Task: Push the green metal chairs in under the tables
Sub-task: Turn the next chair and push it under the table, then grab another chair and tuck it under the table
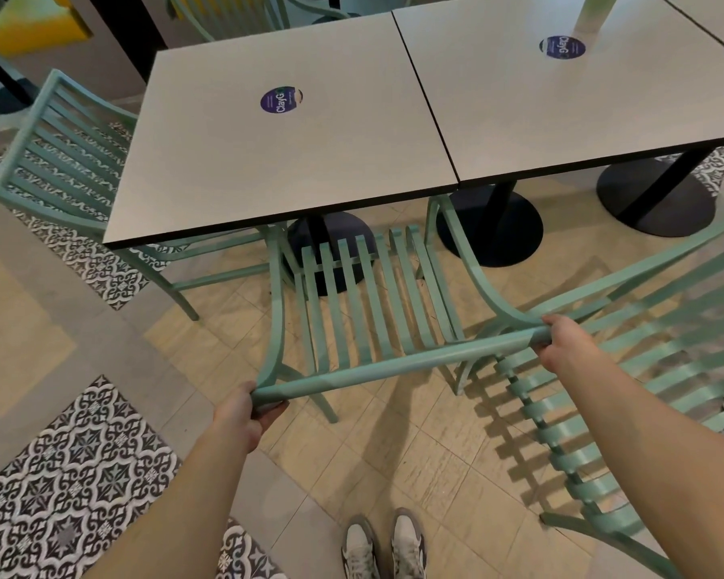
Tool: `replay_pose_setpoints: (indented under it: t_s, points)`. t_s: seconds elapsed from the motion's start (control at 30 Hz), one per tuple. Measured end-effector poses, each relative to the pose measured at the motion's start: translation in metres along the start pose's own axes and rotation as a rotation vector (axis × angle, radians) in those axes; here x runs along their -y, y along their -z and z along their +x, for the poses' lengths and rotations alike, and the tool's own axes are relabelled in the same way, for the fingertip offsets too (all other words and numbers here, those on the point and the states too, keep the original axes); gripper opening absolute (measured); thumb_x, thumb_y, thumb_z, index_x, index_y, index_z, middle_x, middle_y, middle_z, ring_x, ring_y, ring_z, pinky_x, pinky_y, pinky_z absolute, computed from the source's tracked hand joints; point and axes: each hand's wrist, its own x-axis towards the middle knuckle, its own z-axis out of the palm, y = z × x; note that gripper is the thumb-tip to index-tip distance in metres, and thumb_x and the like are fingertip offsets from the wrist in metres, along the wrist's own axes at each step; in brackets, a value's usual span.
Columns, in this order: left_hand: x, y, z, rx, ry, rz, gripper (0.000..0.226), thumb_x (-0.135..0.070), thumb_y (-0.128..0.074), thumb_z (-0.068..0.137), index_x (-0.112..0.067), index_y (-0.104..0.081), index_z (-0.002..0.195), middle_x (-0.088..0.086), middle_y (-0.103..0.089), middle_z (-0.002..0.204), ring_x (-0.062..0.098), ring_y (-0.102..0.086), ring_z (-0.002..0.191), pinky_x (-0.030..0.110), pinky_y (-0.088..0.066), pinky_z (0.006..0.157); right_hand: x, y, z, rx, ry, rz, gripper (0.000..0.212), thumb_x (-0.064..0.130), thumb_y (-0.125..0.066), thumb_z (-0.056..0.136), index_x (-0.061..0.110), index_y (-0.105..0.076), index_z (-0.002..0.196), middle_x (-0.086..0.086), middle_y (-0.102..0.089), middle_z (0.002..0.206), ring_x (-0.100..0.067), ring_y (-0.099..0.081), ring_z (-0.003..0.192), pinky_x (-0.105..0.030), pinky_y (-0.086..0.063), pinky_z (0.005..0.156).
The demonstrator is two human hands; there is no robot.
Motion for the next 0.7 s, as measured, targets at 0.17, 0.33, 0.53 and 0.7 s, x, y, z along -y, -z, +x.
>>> replay_pose_setpoints:
  t_s: [0.17, 0.33, 0.53, 0.7]
  points:
    - [-0.005, 0.004, 0.002, -0.089, -0.087, 0.395, 0.044, -0.025, -0.054, 0.098, -0.001, -0.045, 0.134, 0.017, -0.049, 0.117, 0.032, -0.050, 0.106, 0.048, -0.047, 0.084, 0.001, 0.007, -0.011, 0.041, 0.052, -0.044, 0.027, 0.021, -0.062, 0.092, 0.011, -0.052, 0.115, -0.007, -0.059, 0.110, -0.020, -0.061, 0.090, -0.032, -0.051, 0.082]
    - [-0.028, -0.018, -0.015, -0.111, -0.393, 0.937, 0.049, -0.033, -0.052, 0.098, -0.003, -0.047, 0.136, 0.016, -0.051, 0.119, 0.030, -0.048, 0.108, 0.040, -0.038, 0.089, 0.010, 0.036, -0.022, 0.011, 0.180, -0.294, 0.051, 0.038, -0.057, 0.089, 0.014, -0.049, 0.133, -0.002, -0.057, 0.115, -0.023, -0.053, 0.103, -0.041, -0.045, 0.097]
    - [-0.019, -0.072, -0.049, 0.104, -0.964, 1.537, 0.052, -0.038, -0.053, 0.094, -0.016, -0.047, 0.140, 0.009, -0.053, 0.137, 0.023, -0.059, 0.106, 0.038, -0.052, 0.089, 0.004, 0.084, -0.073, 0.003, 0.749, -1.130, 0.059, 0.045, -0.049, 0.096, 0.012, -0.040, 0.144, -0.013, -0.061, 0.123, -0.028, -0.060, 0.095, -0.034, -0.046, 0.085]
    - [0.031, -0.119, -0.100, 0.295, -1.478, 1.799, 0.044, -0.039, -0.051, 0.094, -0.019, -0.053, 0.134, 0.004, -0.055, 0.128, 0.021, -0.052, 0.115, 0.039, -0.046, 0.093, -0.012, 0.133, -0.105, 0.074, 0.971, -1.407, 0.059, 0.045, -0.050, 0.095, 0.019, -0.037, 0.146, -0.007, -0.043, 0.147, -0.025, -0.041, 0.134, -0.042, -0.034, 0.111]
